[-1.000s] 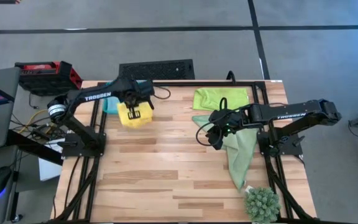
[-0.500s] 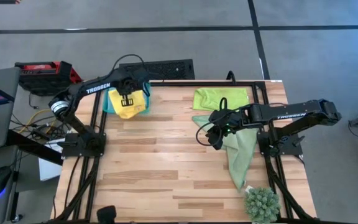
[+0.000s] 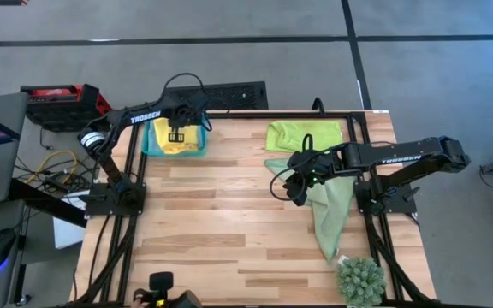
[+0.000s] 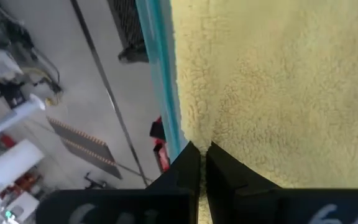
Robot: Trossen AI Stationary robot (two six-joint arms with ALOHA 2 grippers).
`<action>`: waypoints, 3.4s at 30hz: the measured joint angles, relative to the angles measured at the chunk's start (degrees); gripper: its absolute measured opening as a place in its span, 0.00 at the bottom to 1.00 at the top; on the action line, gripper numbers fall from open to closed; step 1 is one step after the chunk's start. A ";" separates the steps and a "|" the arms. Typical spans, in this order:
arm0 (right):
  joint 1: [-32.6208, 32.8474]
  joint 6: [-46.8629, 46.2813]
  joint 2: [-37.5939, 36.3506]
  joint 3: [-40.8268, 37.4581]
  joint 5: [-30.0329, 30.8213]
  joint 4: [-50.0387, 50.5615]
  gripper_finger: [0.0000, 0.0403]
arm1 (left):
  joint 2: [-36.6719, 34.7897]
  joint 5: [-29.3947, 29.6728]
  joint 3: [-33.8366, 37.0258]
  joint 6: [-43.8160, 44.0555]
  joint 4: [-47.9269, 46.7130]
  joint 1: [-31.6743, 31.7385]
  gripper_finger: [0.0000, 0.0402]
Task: Fold microfiber towels
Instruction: Stack the folded yellow microfiber on top of the blue microfiber towel, then fold the green microfiber towel
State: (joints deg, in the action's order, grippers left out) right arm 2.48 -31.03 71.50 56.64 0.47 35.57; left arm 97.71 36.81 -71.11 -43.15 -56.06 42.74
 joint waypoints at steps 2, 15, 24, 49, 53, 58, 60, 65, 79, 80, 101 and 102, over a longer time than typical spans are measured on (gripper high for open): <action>0.01 0.00 0.00 0.00 0.00 0.00 0.33 | 0.00 -1.31 0.00 -1.94 0.92 0.00 0.00; -0.01 -0.02 0.00 0.00 -0.02 0.00 0.33 | -0.02 -1.83 0.02 -11.17 4.97 2.10 0.01; -0.01 -0.02 0.00 0.00 -0.02 0.00 0.33 | -0.02 -7.01 0.02 -10.50 4.60 2.05 0.01; -0.02 0.00 0.00 0.00 -0.07 0.02 0.33 | -0.29 4.54 -1.88 2.07 4.85 3.75 0.32; 0.01 -0.33 -0.17 -0.02 -0.04 0.50 0.33 | -1.50 -1.49 -8.64 9.33 -1.81 2.00 0.32; -1.76 -3.22 -1.33 -0.02 -0.28 3.84 0.33 | -1.69 -18.80 -19.13 20.59 -9.36 -2.64 0.32; -2.96 -4.52 -1.53 -0.02 -0.24 6.47 0.33 | -1.70 -27.71 -21.23 23.80 -8.83 -5.18 0.32; -5.32 -5.41 -2.48 -0.02 -0.23 12.26 0.33 | -1.25 -42.27 -21.31 24.49 -1.34 -13.66 0.32; -5.53 -4.57 -10.20 -0.02 -0.39 16.14 0.33 | 3.21 -38.01 -11.87 29.42 27.07 -29.58 0.32; -5.64 -4.96 -10.14 0.00 -0.33 16.33 0.33 | 4.04 -38.14 -11.87 31.79 27.93 -29.66 0.32; -15.75 -6.51 10.72 -5.64 -0.56 17.90 0.33 | 2.50 -38.41 -19.05 46.85 18.86 -34.55 0.32; -15.75 -6.51 11.85 -5.66 -0.61 17.27 0.33 | 1.79 -37.90 -19.26 46.88 18.20 -34.71 0.32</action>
State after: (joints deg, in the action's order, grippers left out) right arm -13.28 -37.54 83.35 50.98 -0.14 52.84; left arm 99.50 -1.09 -90.37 3.73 -37.86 8.03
